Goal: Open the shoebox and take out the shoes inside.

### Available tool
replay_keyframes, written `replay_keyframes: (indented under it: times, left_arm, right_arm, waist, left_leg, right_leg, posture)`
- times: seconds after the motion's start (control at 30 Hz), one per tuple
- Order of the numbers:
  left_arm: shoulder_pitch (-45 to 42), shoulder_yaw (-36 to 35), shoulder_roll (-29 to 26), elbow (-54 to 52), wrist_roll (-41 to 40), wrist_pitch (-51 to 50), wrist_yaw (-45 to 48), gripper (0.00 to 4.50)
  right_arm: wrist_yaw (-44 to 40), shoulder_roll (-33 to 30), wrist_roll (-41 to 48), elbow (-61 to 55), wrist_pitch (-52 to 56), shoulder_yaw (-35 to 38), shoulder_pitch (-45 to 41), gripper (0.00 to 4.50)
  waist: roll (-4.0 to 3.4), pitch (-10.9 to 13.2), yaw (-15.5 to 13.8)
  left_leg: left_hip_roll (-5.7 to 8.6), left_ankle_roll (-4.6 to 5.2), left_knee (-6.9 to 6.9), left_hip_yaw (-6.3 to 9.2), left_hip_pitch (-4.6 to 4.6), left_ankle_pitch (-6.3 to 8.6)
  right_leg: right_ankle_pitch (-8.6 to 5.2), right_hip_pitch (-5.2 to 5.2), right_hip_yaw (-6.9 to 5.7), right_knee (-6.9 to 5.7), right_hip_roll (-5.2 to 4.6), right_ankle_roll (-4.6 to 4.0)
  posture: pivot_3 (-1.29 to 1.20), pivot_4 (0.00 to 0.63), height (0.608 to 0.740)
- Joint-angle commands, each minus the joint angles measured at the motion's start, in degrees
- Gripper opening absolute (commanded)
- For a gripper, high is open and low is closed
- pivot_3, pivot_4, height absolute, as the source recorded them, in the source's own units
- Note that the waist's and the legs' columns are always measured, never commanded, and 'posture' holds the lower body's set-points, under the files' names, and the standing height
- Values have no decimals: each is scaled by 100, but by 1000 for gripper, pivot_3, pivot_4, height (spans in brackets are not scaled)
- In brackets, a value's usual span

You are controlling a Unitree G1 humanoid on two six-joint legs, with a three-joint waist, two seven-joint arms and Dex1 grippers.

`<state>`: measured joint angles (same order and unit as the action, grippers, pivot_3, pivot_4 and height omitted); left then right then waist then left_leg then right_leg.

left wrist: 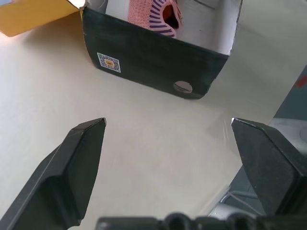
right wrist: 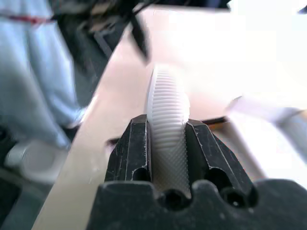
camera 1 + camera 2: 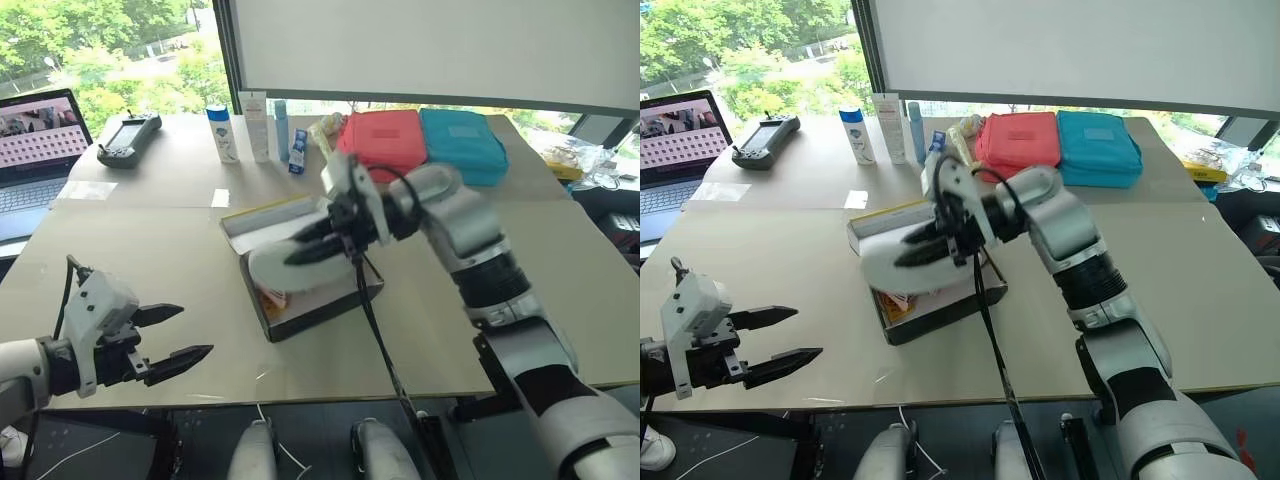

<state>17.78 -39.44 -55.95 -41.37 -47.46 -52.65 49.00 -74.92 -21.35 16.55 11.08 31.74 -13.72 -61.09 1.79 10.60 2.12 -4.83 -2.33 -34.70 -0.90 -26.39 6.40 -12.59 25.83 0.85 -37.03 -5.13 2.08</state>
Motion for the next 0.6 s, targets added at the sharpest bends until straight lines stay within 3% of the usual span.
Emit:
replay_keyframes:
  times: [0.03, 0.23, 0.43, 0.47, 0.6]
  left_arm:
    - [-30, -113, -43, -81, -3, 106, 34, 4500]
    - [-322, 58, -221, 180, 21, 135, 137, 4500]
    - [-573, 421, -315, 427, 149, 270, 277, 4500]
    - [-620, 472, -325, 471, 161, 296, 283, 4500]
    - [-922, 753, -381, 619, 191, 353, 322, 4500]
  right_arm:
    - [791, 210, 22, -198, 171, 233, 422, 583]
    - [1750, 138, 1128, -190, 1351, 1782, -218, 583]
    - [1616, -1363, 1056, 443, 1450, 2244, -945, 583]
    - [1589, -1553, 978, 586, 1363, 2217, -986, 583]
    - [2268, -2526, -1094, 1688, -631, 1002, -467, 583]
  waist:
    - [4, -3, 0]
    - [-5, 5, 1]
    - [-5, 5, -127]
    - [-5, 5, -130]
    - [-5, 5, -127]
  left_leg:
    - [0, 0, 0, 0, 0, 0]
    - [1, 2, -3, -7, -39, -2]
    - [1, 2, -1, -10, -42, -2]
    - [2, 1, -2, -16, -43, -1]
    - [2, 2, -1, -27, -46, -1]
  right_leg:
    - [0, 1, 0, 0, -1, 0]
    - [18, 34, 8, -8, 1, -8]
    - [13, 28, 4, 22, -3, -2]
    - [13, 27, 5, 26, -7, -2]
    - [13, 31, 12, 29, -8, 0]
  posture:
    - [0, 150, 715]
    - [0, 150, 715]
    - [0, 150, 715]
    - [0, 150, 715]
    - [0, 150, 715]
